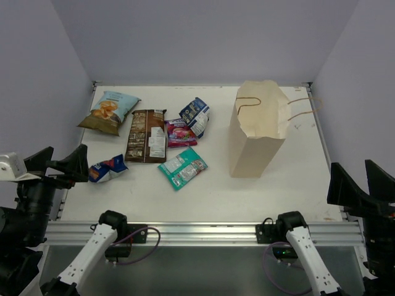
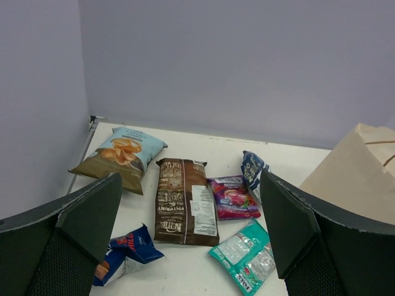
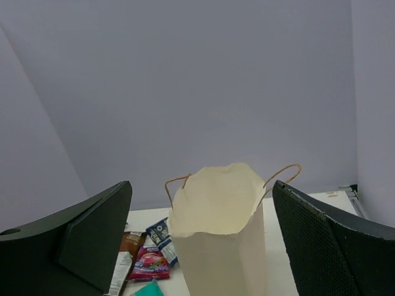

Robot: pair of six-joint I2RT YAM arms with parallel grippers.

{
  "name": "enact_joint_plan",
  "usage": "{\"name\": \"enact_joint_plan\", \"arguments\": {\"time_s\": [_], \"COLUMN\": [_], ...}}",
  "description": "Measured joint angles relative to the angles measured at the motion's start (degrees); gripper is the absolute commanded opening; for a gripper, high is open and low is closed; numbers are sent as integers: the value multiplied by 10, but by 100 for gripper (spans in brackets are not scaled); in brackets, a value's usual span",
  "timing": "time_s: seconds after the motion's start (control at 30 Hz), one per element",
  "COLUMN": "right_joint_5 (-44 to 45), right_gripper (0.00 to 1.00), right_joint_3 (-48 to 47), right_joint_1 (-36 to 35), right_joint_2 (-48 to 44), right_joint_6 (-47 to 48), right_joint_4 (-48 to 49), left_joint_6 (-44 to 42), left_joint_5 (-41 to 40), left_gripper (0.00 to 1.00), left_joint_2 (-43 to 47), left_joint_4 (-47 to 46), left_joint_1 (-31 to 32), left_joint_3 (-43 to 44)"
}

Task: Take the snacks out of the paper bag

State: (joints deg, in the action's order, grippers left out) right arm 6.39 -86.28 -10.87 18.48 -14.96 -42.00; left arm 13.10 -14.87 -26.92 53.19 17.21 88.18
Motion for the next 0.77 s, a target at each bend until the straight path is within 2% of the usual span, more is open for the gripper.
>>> {"name": "enact_joint_plan", "arguments": {"time_s": [0.37, 0.77], "right_joint_5": [20, 23], "right_gripper": [99, 99], "right_joint_3": [69, 79], "right_joint_1": [-25, -31], "right_joint_2": [-31, -33], "right_joint_6": [43, 55], "right_joint_4": [9, 28], "left_joint_6": [8, 3], "left_joint_5": [-62, -115], "left_gripper": [100, 100], "left_joint_2": [47, 67], "left_joint_4": [15, 9], "left_joint_1": [33, 35], "left_joint_3": [-28, -54]}}
